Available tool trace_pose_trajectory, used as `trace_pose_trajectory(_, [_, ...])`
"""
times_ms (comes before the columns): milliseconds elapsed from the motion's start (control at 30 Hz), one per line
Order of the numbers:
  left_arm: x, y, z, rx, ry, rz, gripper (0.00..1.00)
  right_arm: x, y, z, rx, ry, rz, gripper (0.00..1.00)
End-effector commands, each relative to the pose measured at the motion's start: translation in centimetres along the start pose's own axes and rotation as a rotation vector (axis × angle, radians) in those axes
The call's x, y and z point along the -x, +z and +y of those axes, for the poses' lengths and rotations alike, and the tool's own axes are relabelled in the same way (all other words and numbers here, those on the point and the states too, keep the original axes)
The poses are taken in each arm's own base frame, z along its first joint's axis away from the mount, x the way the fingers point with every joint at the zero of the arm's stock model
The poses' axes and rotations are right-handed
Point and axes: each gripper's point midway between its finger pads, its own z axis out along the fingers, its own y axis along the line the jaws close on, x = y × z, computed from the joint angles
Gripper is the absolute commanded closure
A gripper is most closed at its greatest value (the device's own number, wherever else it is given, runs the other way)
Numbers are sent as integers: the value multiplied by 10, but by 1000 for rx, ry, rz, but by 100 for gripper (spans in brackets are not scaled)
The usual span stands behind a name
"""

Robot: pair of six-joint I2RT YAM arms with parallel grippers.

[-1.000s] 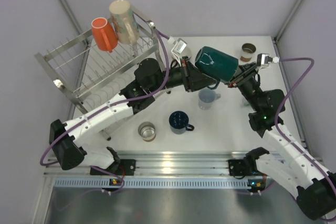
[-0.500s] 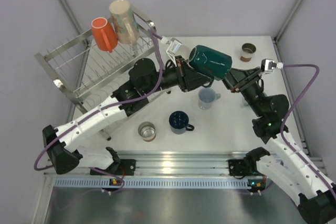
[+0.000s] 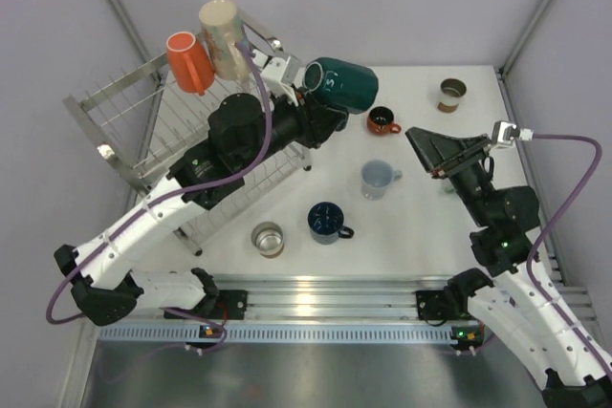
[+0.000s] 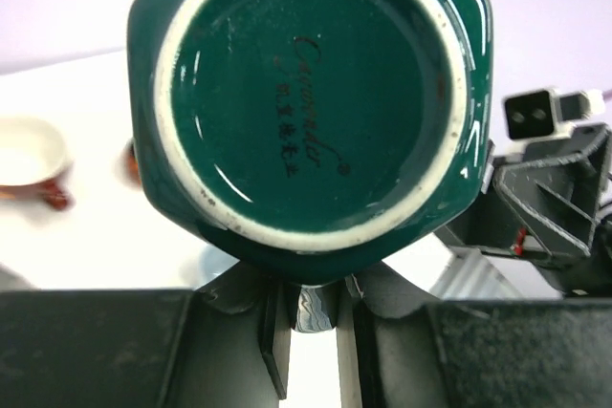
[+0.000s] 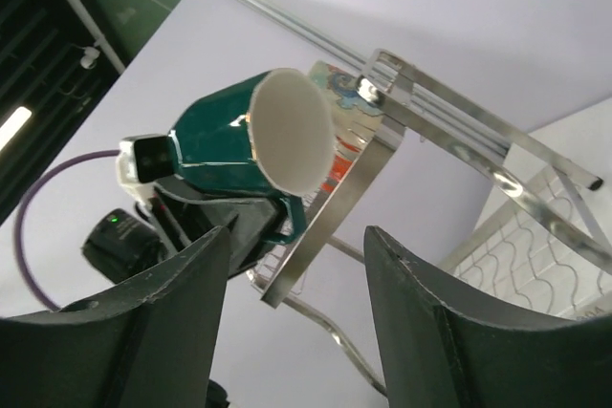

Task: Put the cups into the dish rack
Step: Place the cup upside down on the dish rack

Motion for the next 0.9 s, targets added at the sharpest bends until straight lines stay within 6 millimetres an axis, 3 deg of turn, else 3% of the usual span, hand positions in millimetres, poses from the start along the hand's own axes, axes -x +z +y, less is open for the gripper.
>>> trace_pose_trajectory(0, [87, -39, -6, 71, 104, -250, 100, 5, 0, 11, -11, -52, -10, 40])
trace_pose_trajectory(67, [98, -50, -1, 111, 139, -269, 100, 6, -1, 8, -27, -61, -12, 35])
trace_pose_trajectory(167, [112, -65, 12, 207, 174, -296, 100, 4, -1, 1, -69, -76, 0, 19])
trace_pose_trajectory(233, [121, -75, 21, 268, 189, -319, 100, 4, 1, -3, -98, -80, 6, 1])
trace_pose_trajectory(467, [139, -109, 56, 509, 252, -346, 100, 2, -1, -18, -168, -106, 24, 1])
trace_pose_trajectory(867, [169, -167, 92, 832, 354, -395, 100, 2, -6, -17, -181, -162, 43, 0])
